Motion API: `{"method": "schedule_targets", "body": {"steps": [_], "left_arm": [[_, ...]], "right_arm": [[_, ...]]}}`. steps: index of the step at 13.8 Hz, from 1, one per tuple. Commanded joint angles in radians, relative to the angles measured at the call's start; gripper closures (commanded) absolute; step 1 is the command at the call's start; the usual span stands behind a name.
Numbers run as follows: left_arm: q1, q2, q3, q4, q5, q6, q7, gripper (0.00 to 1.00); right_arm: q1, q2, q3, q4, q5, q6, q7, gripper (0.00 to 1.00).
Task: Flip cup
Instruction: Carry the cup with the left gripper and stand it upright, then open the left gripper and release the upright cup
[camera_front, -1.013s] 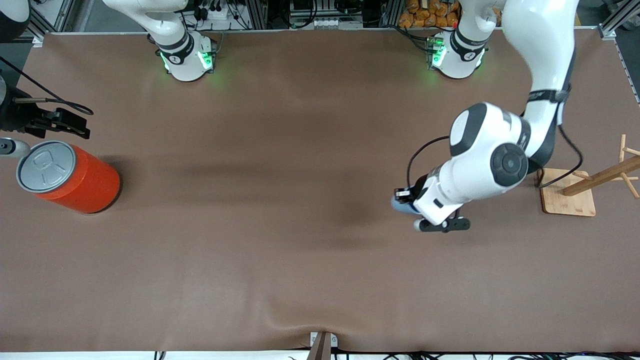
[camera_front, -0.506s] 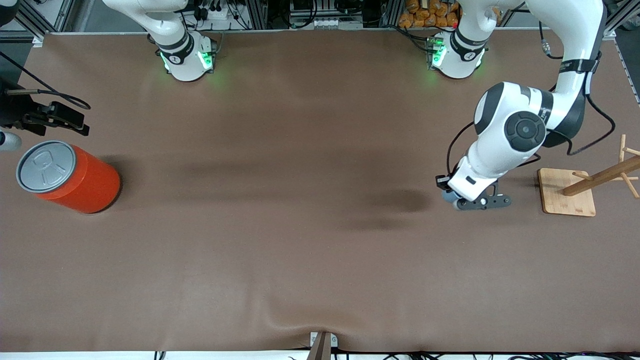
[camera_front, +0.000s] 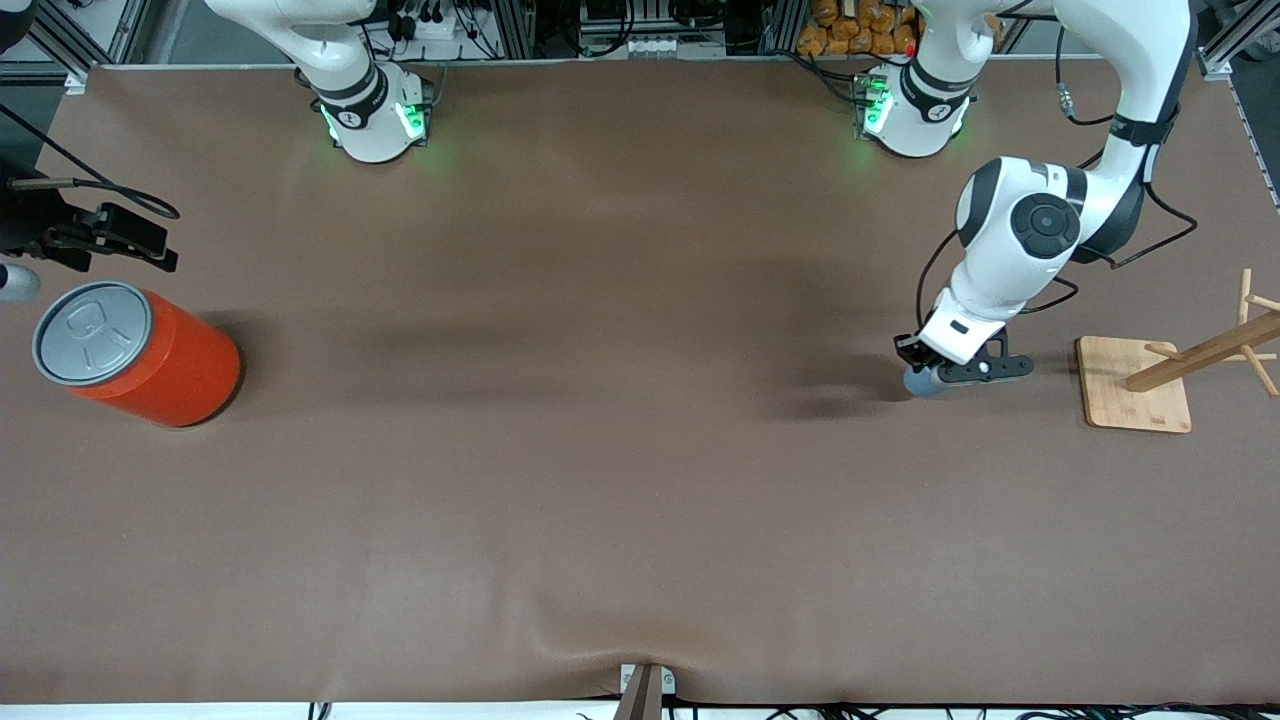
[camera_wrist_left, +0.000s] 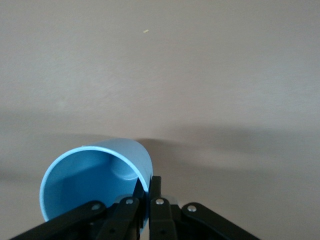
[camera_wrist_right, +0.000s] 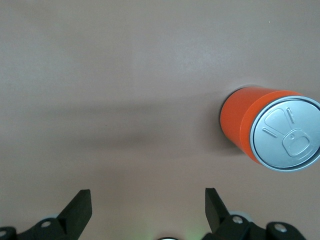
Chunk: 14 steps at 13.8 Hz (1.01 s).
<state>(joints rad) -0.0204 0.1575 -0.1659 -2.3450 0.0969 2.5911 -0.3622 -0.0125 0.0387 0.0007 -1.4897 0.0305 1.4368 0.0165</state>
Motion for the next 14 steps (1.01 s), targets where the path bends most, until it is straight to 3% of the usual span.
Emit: {"method": "schedule_targets", "body": {"steps": [1, 2, 3, 4, 5, 8, 11, 14], "left_arm": [[0.016, -0.003, -0.014, -0.022, 0.026, 0.02, 0.003, 1.0], [0.017, 0.007, -0.012, -0.02, 0.027, 0.02, 0.005, 1.0], [0.017, 0.023, -0.011, -0.017, 0.027, 0.02, 0.006, 0.85], [0.019, 0.03, -0.011, -0.013, 0.027, 0.018, 0.006, 0.58], [0.022, 0.034, -0.012, -0.008, 0.027, 0.017, 0.0, 0.01], [0.022, 0.016, -0.014, 0.083, 0.027, -0.09, 0.002, 0.0], [0.014, 0.019, -0.02, 0.345, 0.023, -0.47, 0.008, 0.0], [0.016, 0.01, -0.047, 0.511, -0.028, -0.679, 0.046, 0.0]], "right_arm": [[0.012, -0.002, -0.005, 0.022, -0.004, -0.03, 0.006, 0.0], [0.012, -0.002, -0.005, 0.022, -0.004, -0.03, 0.008, 0.0], [0.012, -0.002, -0.005, 0.022, -0.004, -0.029, 0.01, 0.0], [0.012, -0.002, -0.005, 0.022, -0.004, -0.027, 0.01, 0.0], [0.012, -0.002, -0.004, 0.022, -0.004, -0.027, 0.01, 0.0], [0.012, -0.002, -0.004, 0.022, -0.004, -0.021, 0.008, 0.0], [0.009, -0.003, -0.004, 0.022, -0.004, -0.015, 0.003, 0.0], [0.009, -0.003, -0.004, 0.02, -0.003, -0.012, 0.002, 0.0]]}}
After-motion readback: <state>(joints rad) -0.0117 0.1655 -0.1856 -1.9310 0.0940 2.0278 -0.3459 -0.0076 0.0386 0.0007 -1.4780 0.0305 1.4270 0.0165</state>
